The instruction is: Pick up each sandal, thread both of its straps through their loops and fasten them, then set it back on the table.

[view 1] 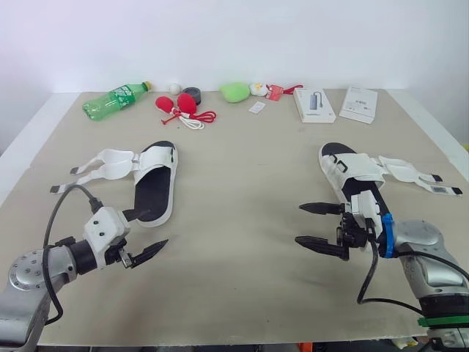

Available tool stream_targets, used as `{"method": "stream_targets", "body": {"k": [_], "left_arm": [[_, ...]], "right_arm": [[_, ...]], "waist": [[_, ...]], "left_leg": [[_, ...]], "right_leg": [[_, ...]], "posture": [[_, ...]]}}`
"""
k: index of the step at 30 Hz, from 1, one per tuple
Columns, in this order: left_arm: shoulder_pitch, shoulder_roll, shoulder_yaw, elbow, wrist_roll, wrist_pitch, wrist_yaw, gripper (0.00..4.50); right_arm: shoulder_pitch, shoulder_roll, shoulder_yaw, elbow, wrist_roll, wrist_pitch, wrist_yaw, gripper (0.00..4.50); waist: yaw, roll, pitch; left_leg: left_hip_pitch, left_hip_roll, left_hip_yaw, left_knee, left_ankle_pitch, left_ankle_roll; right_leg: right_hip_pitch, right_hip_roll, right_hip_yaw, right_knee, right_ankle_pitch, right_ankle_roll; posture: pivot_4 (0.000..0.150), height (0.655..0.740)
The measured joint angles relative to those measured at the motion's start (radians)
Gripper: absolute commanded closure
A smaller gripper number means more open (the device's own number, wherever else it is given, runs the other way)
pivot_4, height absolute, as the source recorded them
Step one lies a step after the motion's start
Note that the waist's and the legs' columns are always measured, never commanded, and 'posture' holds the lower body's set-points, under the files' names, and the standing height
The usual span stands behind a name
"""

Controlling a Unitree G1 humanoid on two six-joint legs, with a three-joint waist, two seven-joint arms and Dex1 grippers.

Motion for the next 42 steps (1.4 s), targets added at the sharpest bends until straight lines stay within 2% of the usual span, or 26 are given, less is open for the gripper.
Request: {"method": "stream_targets", "body": {"k": [13,19,22,27,31,37,42], "left_arm": [[0.054,0.01,0.055,-0.009,-0.052,0.001,-0.051,0.08],[0.048,0.015,0.055,-0.016,-0.052,0.003,-0.051,0.08],[0.008,0.023,0.041,-0.036,-0.073,0.046,-0.046,0.08],[-0.12,0.027,-0.094,-0.104,-0.109,0.106,-0.068,0.08],[-0.317,-0.077,-0.292,-0.1,-0.101,0.13,-0.066,0.08],[-0.474,-0.191,-0.446,0.023,-0.041,0.119,-0.071,0.08],[-0.492,-0.231,-0.48,0.071,-0.014,0.086,-0.076,0.08]], "right_arm": [[0.011,-0.018,-0.011,0.019,0.001,-0.003,0.032,0.0],[0.021,-0.017,-0.046,0.019,0.003,0.003,0.007,0.0],[0.027,0.004,-0.065,0.01,0.013,0.053,-0.066,0.0],[-0.023,0.026,-0.112,-0.013,0.019,0.186,-0.286,0.0],[-0.097,0.048,-0.125,-0.037,-0.001,0.312,-0.481,0.0],[-0.088,0.053,-0.124,-0.158,0.006,0.477,-0.601,0.0],[-0.02,0.023,-0.224,-0.27,0.071,0.615,-0.664,0.0]], "waist": [[0.0,0.0,0.0],[0.0,0.0,0.0],[0.0,0.0,0.0],[0.001,0.0,0.0],[0.008,0.0,0.0],[0.007,0.0,0.0],[0.008,0.0,0.0]], "left_leg": [[0.0,0.001,0.001,0.0,0.0,0.0],[0.0,0.001,0.001,0.0,0.0,-0.001],[0.0,0.001,0.001,0.0,0.0,-0.001],[0.0,0.0,0.002,0.002,0.0,-0.001],[-0.001,0.0,0.002,0.003,0.001,0.0],[-0.003,0.0,0.002,0.003,0.0,0.001],[-0.004,0.0,0.002,0.003,0.0,0.002]], "right_leg": [[0.0,0.0,0.001,0.0,0.0,0.0],[0.0,0.0,0.001,0.0,0.0,0.0],[0.0,0.0,0.001,0.0,0.001,0.001],[0.0,0.0,0.003,0.0,0.002,0.001],[0.0,0.001,0.003,0.0,0.004,0.002],[-0.001,0.002,0.004,0.0,0.006,0.008],[-0.001,0.002,0.004,-0.001,0.005,0.009]], "posture": [[0.15,0.74],[0.15,0.74],[0.15,0.74],[0.15,0.74],[0.15,0.74],[0.15,0.74],[0.15,0.74]]}}
